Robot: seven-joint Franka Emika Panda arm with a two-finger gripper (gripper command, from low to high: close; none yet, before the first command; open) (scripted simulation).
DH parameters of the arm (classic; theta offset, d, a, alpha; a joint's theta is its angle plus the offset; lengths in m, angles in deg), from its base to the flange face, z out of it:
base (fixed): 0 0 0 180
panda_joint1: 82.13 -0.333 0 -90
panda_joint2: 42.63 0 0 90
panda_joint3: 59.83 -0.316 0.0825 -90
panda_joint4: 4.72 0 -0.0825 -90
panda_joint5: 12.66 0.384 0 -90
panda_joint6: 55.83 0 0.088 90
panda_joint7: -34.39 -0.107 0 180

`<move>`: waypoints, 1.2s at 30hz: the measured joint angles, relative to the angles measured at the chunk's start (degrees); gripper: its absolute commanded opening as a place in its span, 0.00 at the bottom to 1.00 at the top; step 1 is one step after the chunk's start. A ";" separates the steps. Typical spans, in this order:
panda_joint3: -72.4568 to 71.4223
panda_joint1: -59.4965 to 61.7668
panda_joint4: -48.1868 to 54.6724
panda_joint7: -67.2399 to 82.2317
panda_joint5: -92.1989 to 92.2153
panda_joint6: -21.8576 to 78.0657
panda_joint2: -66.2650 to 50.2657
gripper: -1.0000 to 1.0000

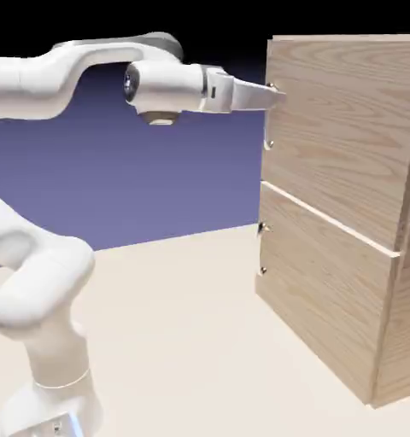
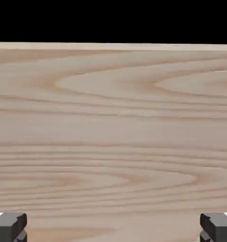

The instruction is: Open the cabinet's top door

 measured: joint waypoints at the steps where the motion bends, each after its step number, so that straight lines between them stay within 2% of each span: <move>1: -1.03 0.86 0.69 1.71 2.49 -0.14 0.33 0.50; 25: -25.56 21.44 17.05 42.50 61.89 -3.38 8.24 0.50; 30: -30.28 29.66 22.97 42.51 62.05 -2.38 6.25 0.50; 31: -31.41 31.61 24.38 42.51 62.08 -2.15 5.78 0.00; 33: -31.41 31.62 24.38 42.51 62.08 -2.15 5.78 0.00; 36: -27.64 25.40 19.36 44.99 62.07 0.67 4.52 0.00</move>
